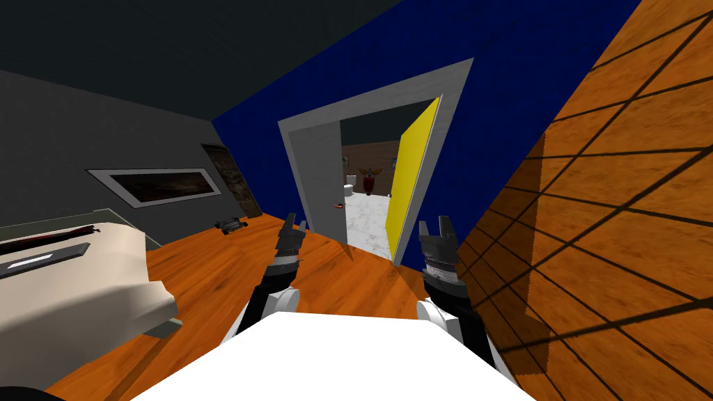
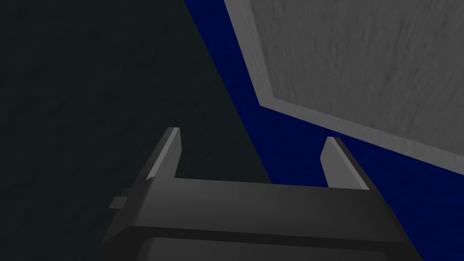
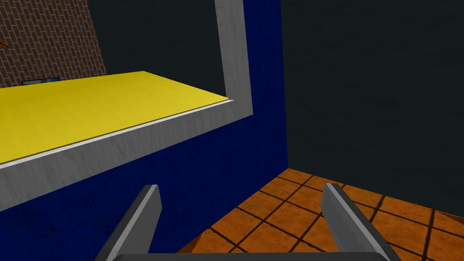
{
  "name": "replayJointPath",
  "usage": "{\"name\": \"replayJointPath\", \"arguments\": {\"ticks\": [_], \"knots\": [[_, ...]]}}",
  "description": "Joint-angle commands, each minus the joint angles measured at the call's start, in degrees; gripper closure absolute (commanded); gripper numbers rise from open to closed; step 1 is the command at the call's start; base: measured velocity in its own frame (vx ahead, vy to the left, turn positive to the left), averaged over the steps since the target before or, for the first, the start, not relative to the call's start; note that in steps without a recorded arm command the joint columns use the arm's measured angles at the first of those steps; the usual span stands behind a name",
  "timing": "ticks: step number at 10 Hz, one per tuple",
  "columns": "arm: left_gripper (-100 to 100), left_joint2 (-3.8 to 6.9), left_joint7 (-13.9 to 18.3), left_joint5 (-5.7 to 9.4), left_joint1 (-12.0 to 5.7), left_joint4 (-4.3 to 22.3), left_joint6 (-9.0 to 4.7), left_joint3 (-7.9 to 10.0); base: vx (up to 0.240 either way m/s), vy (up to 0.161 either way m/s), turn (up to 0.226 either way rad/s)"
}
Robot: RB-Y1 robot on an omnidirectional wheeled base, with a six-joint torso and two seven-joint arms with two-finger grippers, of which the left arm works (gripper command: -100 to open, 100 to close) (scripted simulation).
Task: Push the door open
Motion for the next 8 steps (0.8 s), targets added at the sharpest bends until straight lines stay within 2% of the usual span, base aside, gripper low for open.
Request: {"name": "replayJointPath", "arguments": {"ticks": [1,8], "knots": [[-100,0.23,0.3,-0.17,-0.64,1.6,-0.38,-0.17,0.052,0.037,0.004],[-100,1.08,1.8,-0.98,-3.77,9.5,-2.23,-1.01,0.107,0.032,-0.006]]}}
